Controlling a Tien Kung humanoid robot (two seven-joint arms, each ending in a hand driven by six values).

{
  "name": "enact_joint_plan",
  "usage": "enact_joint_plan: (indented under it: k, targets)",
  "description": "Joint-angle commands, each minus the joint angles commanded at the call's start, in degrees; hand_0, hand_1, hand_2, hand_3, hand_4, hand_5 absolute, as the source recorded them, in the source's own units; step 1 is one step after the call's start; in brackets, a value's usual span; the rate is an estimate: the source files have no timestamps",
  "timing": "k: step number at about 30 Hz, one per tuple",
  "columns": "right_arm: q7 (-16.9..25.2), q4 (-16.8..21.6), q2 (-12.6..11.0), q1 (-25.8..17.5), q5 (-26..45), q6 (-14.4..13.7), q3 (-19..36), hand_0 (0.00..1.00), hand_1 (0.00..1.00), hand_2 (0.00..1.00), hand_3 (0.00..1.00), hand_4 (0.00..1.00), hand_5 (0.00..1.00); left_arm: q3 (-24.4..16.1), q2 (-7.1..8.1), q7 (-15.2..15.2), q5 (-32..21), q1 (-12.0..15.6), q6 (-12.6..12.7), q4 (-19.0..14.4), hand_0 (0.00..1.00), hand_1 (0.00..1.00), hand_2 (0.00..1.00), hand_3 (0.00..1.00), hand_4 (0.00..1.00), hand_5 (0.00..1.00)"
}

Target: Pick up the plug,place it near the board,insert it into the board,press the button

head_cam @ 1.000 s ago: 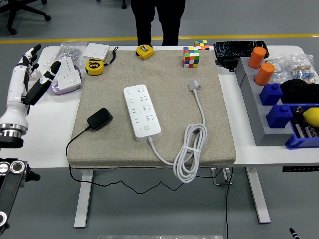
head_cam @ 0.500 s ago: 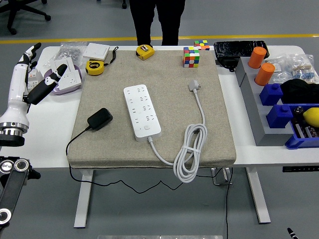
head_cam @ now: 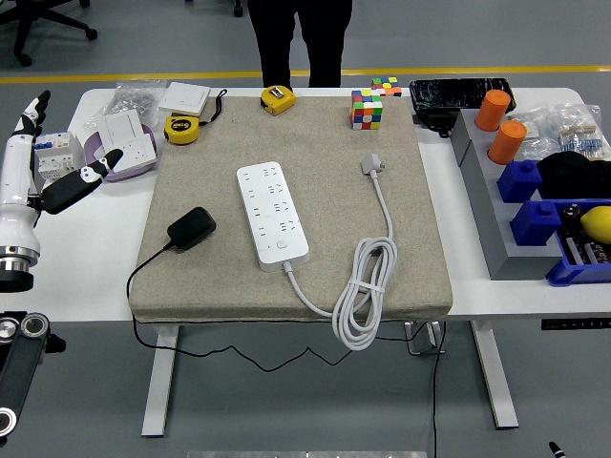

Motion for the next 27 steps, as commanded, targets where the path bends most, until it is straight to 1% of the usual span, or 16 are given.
enact_joint_plan:
  k: [2,4,5,6,7,8,9,10,11,13,14,15,17,18,22,27]
  targets:
    - [-0.48,0.00,0.07,-0.16,-1.23,0.05,0.92,0.982,0.864,0.816,0.826,0.998,0.998,-0.61,-0.38,0.03,0.94,0.02,0.30,0.44,0.947,0.998,0.998,0.978,0.894,0.022]
    - [-0.57,0.00,0.01,-0.40,-1.25,0.06,0.69,0.982,0.864,0.816,0.826,0.998,0.998,-0.93,-0.66,-0.39,-0.02,0.06,0.27,1.27,0.947,0.998,0.998,0.978,0.894,0.022]
    - [-0.61,0.00,-0.04,-0.48,-1.10,0.05,0.45,0.978,0.864,0.816,0.826,0.998,0.998,-1.16,-0.77,-0.75,-1.19,0.13,0.05,2.03,0.944,0.998,0.998,0.976,0.998,0.155]
    - [-0.61,0.00,-0.07,-0.49,-0.94,0.06,0.27,0.978,0.864,0.816,0.826,0.998,0.998,-1.27,-0.80,-0.93,-1.73,0.17,-0.10,2.35,0.944,0.998,0.998,0.976,0.998,0.155]
    - [-0.58,0.00,-0.11,-0.48,-0.61,0.06,-0.08,0.978,0.864,0.816,0.826,0.998,0.998,-1.43,-0.84,-1.24,-2.76,0.22,-0.34,2.77,0.944,0.998,0.998,0.976,0.998,0.155]
    - [-0.54,0.00,-0.20,-0.43,0.02,0.08,-0.70,0.978,0.864,0.816,0.826,0.998,0.998,-1.87,-1.00,-1.44,-4.39,0.34,-1.06,3.14,0.944,0.998,0.998,0.976,0.998,0.155]
    - [-0.52,0.00,-0.35,-0.30,0.57,0.11,-1.27,0.978,0.864,0.816,0.826,0.998,0.998,-2.84,-1.45,-1.32,-7.15,0.66,-2.36,3.28,0.944,0.998,0.998,0.976,0.998,0.155]
    - [-0.50,0.00,-0.43,-0.22,0.71,0.11,-1.45,0.978,0.864,0.816,0.826,0.998,0.998,-3.42,-1.70,-1.26,-8.88,0.88,-2.95,3.20,0.944,0.998,0.998,0.976,0.998,0.155]
    - [-0.48,0.00,-0.52,-0.13,0.88,0.12,-1.66,0.977,0.864,0.816,0.825,0.998,0.998,-3.94,-1.89,-1.29,-10.55,1.10,-3.41,3.10,0.998,0.998,0.988,0.978,0.998,0.998]
    - [-0.83,0.00,-0.69,0.48,1.20,0.22,-2.29,0.977,0.864,0.816,0.825,0.998,0.998,-5.04,-1.56,-1.85,-14.05,1.87,-3.94,3.05,0.998,0.998,0.988,0.978,0.998,0.998]
    - [-1.14,0.00,-0.68,0.97,1.54,0.30,-2.87,0.977,0.864,0.816,0.825,0.998,0.998,-5.68,-0.93,-1.99,-15.79,2.85,-4.15,2.97,0.998,0.998,0.988,0.978,0.998,0.998]
    - [-1.10,0.00,-0.66,1.10,2.01,0.31,-3.28,0.977,0.864,0.816,0.825,0.998,0.998,-5.91,-0.65,-2.01,-16.39,3.23,-4.20,3.09,0.998,0.998,0.988,0.978,0.998,0.998]
    - [-0.80,0.00,-0.52,1.03,3.28,0.30,-4.36,0.976,0.864,0.816,0.825,0.998,0.998,-6.39,0.04,-1.16,-17.86,3.46,-5.39,4.11,0.998,0.998,0.998,0.998,0.998,0.998]
    - [-0.95,0.00,-0.50,0.89,3.25,0.38,-4.67,0.976,0.864,0.816,0.825,0.998,0.998,-6.42,0.15,-0.95,-18.57,3.47,-5.83,4.45,0.998,0.998,0.998,0.998,0.998,0.998]
    - [-1.13,0.00,-0.46,-0.03,2.49,0.24,-4.01,0.976,0.864,0.816,0.825,0.998,0.998,-6.44,-0.38,-1.24,-21.83,3.88,-7.05,5.24,0.998,0.998,0.998,0.998,0.998,0.998]
    - [-1.22,0.00,-0.70,-0.53,1.74,0.15,-3.03,0.975,0.864,0.816,0.825,0.998,0.998,-5.88,-0.53,-1.09,-22.24,3.78,-7.84,5.42,0.998,0.998,0.998,0.998,0.998,0.998]
